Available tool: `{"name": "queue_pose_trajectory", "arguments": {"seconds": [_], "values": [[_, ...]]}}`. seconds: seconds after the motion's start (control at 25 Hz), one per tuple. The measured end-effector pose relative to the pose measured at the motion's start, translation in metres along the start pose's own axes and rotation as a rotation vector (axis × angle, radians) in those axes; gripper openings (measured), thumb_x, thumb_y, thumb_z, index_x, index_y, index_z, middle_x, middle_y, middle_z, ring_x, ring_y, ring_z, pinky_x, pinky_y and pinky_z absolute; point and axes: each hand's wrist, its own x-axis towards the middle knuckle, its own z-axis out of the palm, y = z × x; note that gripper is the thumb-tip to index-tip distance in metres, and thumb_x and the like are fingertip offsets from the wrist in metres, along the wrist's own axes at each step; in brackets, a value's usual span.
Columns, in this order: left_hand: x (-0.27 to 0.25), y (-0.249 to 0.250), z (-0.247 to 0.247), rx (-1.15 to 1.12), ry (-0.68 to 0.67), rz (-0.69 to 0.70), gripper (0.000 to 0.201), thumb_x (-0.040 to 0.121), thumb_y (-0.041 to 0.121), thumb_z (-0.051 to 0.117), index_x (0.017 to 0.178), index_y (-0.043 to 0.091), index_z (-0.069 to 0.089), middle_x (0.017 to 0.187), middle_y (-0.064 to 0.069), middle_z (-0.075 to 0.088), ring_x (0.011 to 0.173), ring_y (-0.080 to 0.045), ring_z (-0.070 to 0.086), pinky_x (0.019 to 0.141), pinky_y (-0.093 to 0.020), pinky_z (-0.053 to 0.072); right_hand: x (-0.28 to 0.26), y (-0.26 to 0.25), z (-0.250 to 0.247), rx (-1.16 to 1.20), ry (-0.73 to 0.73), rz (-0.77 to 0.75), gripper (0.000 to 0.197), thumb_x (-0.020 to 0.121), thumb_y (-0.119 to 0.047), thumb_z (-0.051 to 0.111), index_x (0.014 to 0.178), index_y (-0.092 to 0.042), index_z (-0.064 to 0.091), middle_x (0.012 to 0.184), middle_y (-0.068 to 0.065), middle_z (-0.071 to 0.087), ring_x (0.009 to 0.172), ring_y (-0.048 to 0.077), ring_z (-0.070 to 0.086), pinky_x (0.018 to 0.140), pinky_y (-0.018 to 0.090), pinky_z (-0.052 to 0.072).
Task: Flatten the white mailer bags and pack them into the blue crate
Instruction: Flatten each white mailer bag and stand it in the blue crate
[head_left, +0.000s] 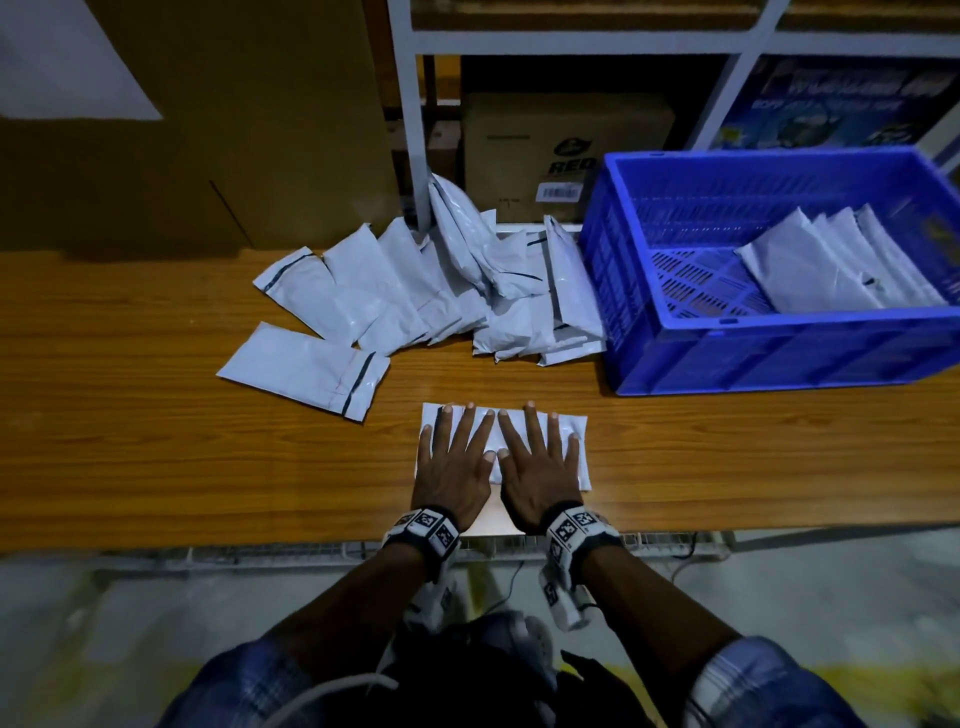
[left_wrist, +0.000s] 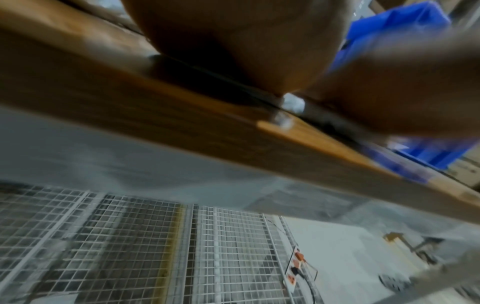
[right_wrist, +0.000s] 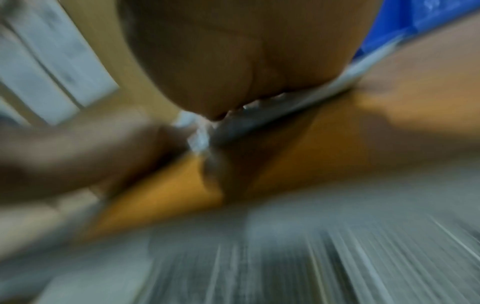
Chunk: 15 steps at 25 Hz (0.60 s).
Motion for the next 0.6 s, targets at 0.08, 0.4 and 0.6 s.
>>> {"name": "queue_pose_trajectory", "arguments": {"seconds": [0.08,0.4,0.6], "values": [[-0.003,-0.003,0.002,-0.007,0.021,0.015,0.057,0.105,0.042,0.018,0.159,0.035,0.002,0.167,0.007,-0.008,0.152,-0.019,-0.018,0.124,-0.049,-0.003,-0.002,0.002,0.013,-0.019,0.027,0.001,0.054,0.103,-0.048,0.01,0.153,-0.044,-0.01,0.16,-0.008,-0.027,0.148,0.024,-0.024,0.119,0.054,-0.009],[0.005,-0.004,-0.002,0.036,0.039,0.045,0.061,0.1,0.059,0.007,0.158,0.04,0.005,0.166,0.007,-0.009,0.154,-0.023,-0.011,0.121,-0.05,-0.012,0.003,0.005,0.007,-0.007,-0.051,0.009,0.054,0.1,-0.056,0.002,0.149,-0.048,-0.019,0.157,-0.01,-0.034,0.145,0.021,-0.032,0.118,0.051,-0.016],[0.007,-0.01,0.004,-0.013,-0.02,0.034,0.064,0.096,0.062,0.007,0.157,0.045,-0.002,0.167,0.011,-0.011,0.153,-0.021,-0.015,0.121,-0.055,-0.005,0.012,0.018,-0.004,-0.054,-0.202,-0.088,0.061,0.097,-0.048,0.018,0.154,-0.042,0.0,0.156,-0.006,-0.036,0.144,0.027,-0.033,0.116,0.055,-0.015]]}}
